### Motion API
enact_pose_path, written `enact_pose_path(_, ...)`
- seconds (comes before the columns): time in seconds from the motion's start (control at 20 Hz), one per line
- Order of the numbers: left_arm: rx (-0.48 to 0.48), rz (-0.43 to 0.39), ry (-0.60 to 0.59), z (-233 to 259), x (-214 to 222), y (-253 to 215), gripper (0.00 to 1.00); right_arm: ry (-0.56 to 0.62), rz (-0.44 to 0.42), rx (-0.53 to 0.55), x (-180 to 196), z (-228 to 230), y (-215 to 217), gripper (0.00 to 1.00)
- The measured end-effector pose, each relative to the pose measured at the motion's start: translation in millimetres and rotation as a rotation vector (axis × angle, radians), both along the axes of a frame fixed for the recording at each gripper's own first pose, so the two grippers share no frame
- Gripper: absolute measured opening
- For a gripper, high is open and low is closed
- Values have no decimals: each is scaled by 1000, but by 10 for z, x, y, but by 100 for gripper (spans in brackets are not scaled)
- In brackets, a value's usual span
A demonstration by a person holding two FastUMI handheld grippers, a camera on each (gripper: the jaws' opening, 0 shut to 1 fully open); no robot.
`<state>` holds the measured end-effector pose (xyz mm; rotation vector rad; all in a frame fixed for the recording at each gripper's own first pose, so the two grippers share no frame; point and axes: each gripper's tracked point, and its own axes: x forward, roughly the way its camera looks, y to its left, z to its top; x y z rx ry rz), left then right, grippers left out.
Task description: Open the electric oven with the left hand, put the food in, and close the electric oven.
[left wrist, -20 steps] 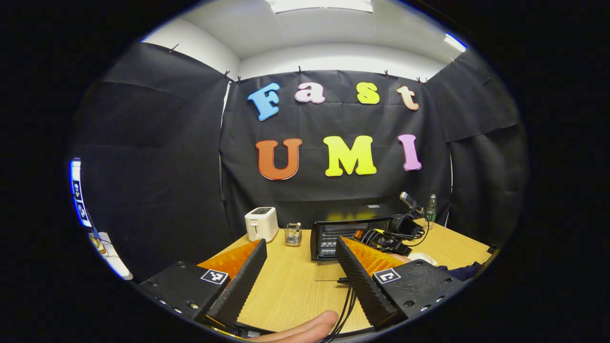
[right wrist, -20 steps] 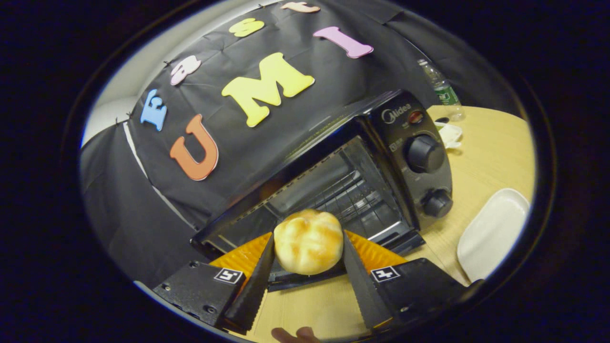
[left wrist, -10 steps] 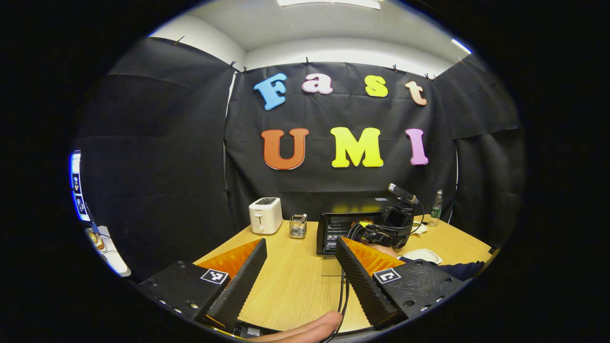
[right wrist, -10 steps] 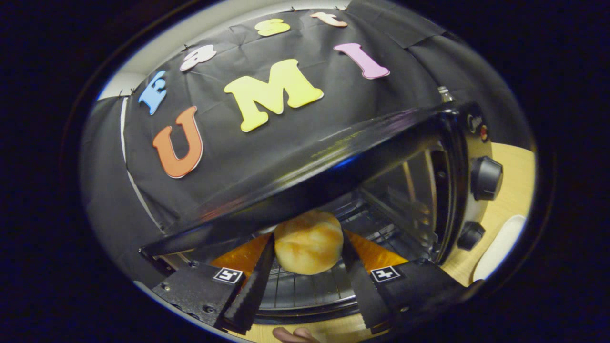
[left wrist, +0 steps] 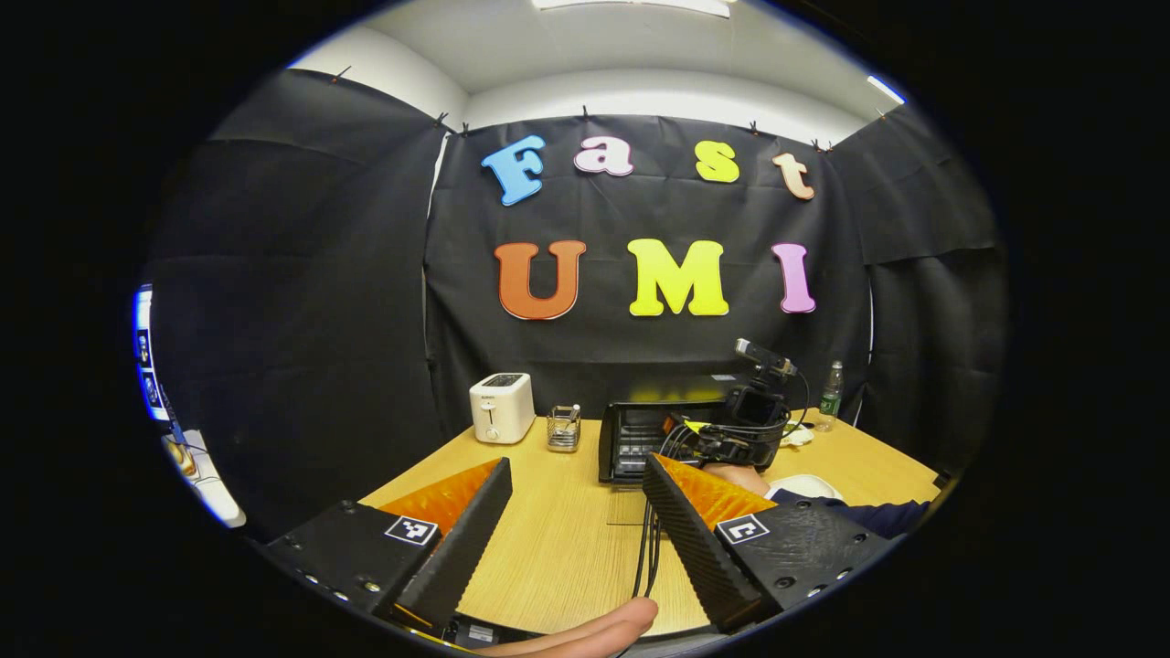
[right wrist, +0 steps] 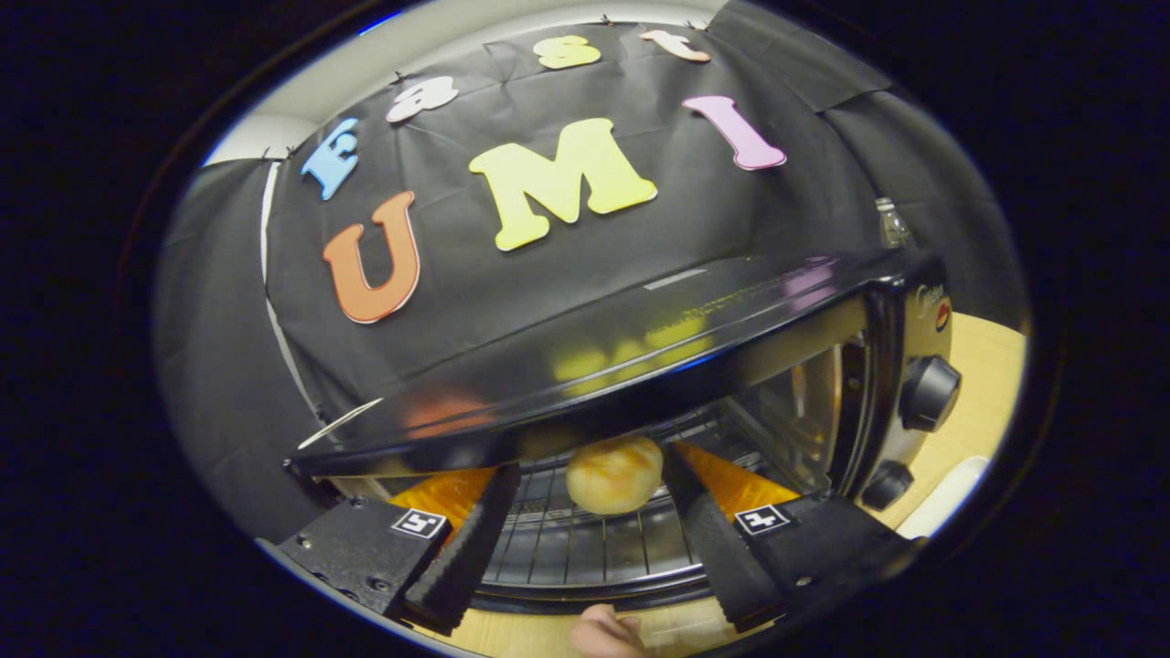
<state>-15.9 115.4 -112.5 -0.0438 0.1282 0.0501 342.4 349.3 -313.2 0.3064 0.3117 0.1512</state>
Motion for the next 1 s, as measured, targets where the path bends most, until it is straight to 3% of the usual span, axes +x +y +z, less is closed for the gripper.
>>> enact_pose_path(0.15, 4, -13, 7, -7, -15, -84, 95, 25, 102, 58, -322, 95, 69, 96)
enact_pose_path(0.4, 31, -22, 32, -72, -16, -205, 95, 73, 165, 101, -821, 316, -149, 95)
enact_pose_path(0.5, 44, -9, 40, -65, -21, -198, 90, 50, 136, 50, -960, 463, -442, 94)
enact_pose_path(0.75, 41, -3, 82, -177, 91, -296, 95, -33, 123, -44, -1448, 965, -935, 95)
enact_pose_path(1.0, 40, 3, 131, -320, 268, -408, 95, -134, 175, -69, -2068, 1666, -1312, 95)
